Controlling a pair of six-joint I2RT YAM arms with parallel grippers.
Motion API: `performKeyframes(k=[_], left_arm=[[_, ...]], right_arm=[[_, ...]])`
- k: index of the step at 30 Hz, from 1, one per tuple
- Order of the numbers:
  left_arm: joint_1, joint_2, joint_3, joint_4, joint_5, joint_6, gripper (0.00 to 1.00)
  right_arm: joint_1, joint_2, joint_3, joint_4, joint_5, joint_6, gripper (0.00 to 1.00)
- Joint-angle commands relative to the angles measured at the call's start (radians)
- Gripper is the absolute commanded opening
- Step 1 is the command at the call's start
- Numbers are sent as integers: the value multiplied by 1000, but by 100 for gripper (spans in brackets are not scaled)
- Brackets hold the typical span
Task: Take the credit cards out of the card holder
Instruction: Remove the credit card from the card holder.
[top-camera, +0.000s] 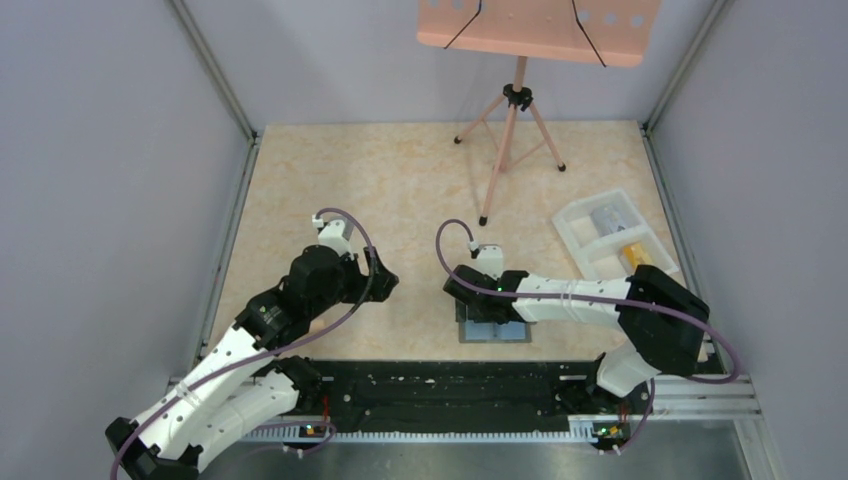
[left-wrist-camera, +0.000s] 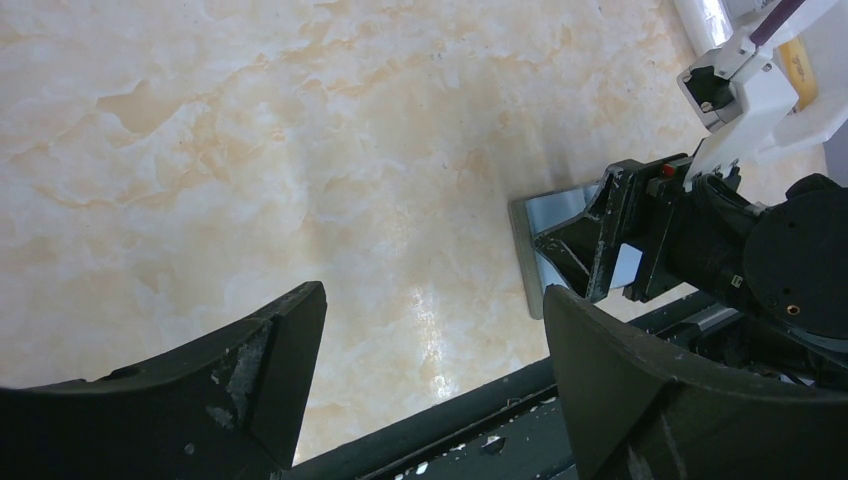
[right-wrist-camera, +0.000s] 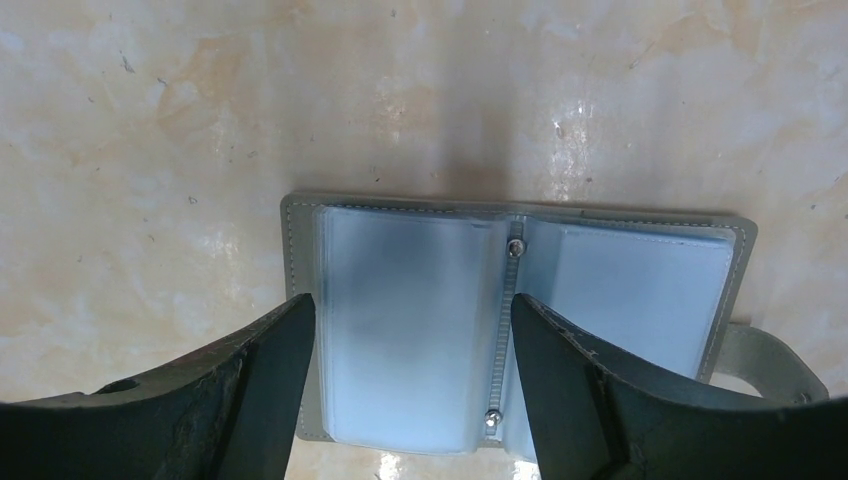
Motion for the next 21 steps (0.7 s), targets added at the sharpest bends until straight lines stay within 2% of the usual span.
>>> performKeyframes(k=[1,5,10,17,21], left_arm=[[4,3,7,11,-11,11,86],[5,3,16,6,-11,10,86],[5,8,14,18,0,10,85],[4,65,-8,70,145,-1,80],[4,114,-71,147,220,-28,76]], right_arm=[[14,15,-9,15,14,13,71],[14,19,-15,14,8,14,65],[13,1,-24,43,-10,12,52],[14,-20,-98,204,-90,35,46],[14,-48,-136,278,-102,49,37]])
